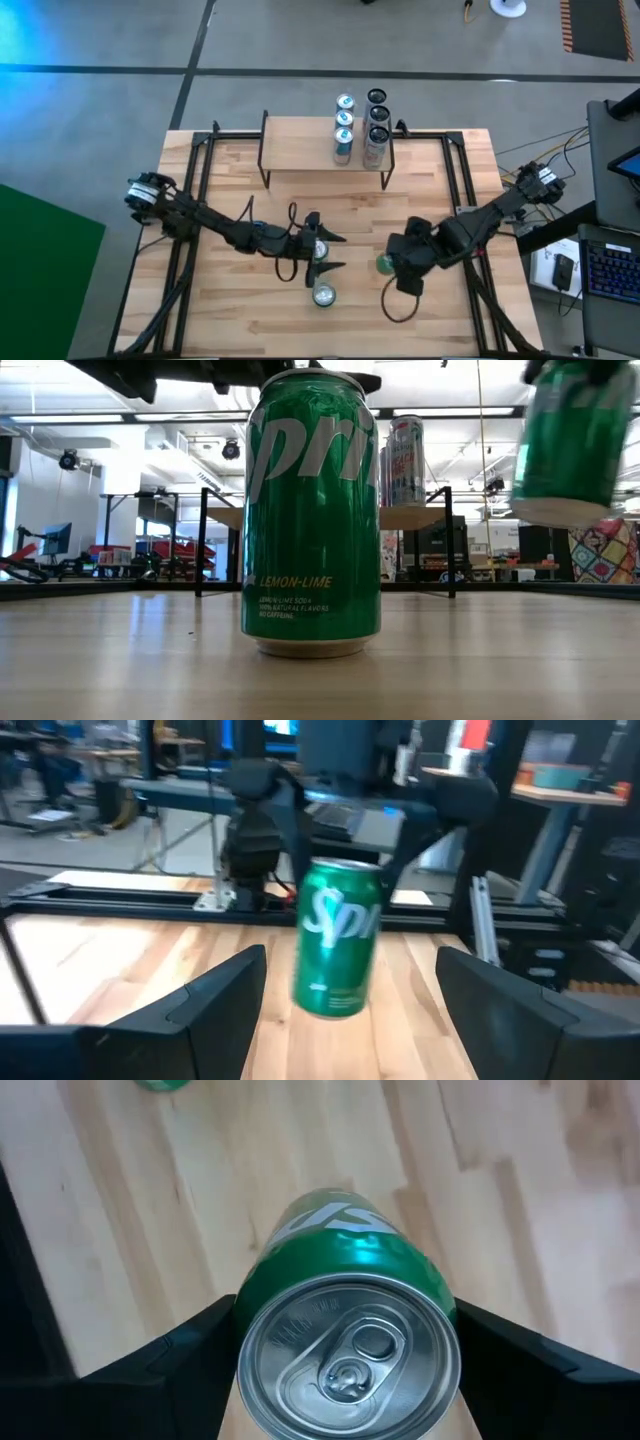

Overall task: Place canned beverage on shelf
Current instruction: Put the bottom right green soda can on the shelf

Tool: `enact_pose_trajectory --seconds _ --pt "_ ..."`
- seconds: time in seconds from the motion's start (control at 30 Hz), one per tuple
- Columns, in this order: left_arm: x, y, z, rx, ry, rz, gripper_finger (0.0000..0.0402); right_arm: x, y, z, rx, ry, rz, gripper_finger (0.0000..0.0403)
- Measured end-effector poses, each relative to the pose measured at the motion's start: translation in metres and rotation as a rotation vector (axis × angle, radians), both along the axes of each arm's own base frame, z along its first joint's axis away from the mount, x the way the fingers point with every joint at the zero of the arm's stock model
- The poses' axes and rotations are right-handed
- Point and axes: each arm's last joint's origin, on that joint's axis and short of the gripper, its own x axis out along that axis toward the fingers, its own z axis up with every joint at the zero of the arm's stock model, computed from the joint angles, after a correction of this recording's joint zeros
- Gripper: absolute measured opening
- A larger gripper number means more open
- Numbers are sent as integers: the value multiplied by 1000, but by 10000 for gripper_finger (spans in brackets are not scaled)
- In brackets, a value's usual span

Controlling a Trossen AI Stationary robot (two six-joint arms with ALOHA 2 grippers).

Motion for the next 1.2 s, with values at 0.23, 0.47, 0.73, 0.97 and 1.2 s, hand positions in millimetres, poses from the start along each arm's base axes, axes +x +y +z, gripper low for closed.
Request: enact_pose_trajectory --seconds 0.23,0.47,0.73,0.97,1.2 --pt "5 16 -3 -1 35 -81 290 17 -15 11 -39 -96 171 300" --pt "7 24 -5 85 40 -98 332 35 -22 13 -86 -180 279 300" --pt "8 34 -10 79 99 -183 371 59 -22 2 -214 -168 470 301" --pt "10 38 -9 48 108 -169 378 82 -16 13 -243 -201 555 302" --pt "30 32 -3 42 190 -251 378 89 -11 25 -208 -239 609 302"
